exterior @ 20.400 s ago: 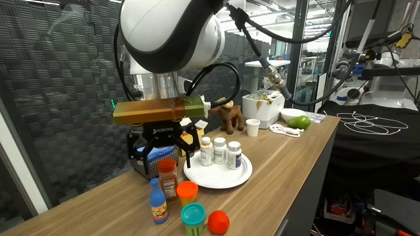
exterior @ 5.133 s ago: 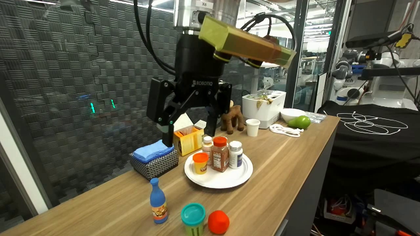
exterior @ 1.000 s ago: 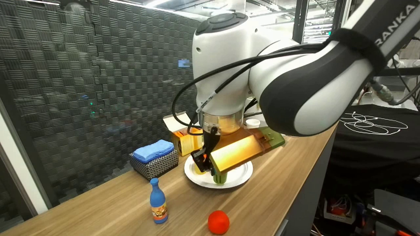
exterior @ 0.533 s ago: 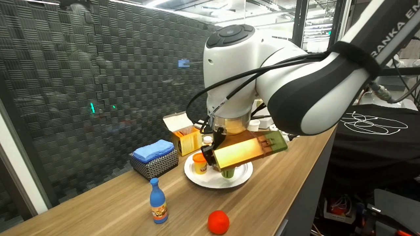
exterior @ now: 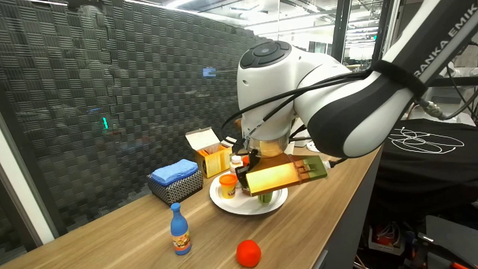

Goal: Pick up all the objects surrounding the white plate and arrange them on the plate

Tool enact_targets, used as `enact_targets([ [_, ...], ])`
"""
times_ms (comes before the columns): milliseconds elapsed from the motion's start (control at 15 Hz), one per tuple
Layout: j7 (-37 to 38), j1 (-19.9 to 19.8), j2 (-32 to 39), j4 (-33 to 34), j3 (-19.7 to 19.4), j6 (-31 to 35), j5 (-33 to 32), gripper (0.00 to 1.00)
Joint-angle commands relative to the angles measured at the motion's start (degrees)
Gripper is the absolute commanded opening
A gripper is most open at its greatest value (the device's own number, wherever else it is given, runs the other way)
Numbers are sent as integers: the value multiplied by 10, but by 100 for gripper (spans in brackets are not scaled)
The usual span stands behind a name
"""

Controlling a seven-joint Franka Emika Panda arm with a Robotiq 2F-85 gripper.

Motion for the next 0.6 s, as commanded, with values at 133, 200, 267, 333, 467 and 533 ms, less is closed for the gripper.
enact_targets([
  [133,18,-11,10,-2,3,22,-5,28],
  [200,17,-11,8,-2,4,23,-5,70],
  [267,16,-12,5,-4,5,24,-3,79],
  [333,10,-13,1,-6,7,23,5,84],
  [467,6,-10,-11,-12,12,15,13,98],
  [533,8,-8,-17,-14,14,11,14,100],
])
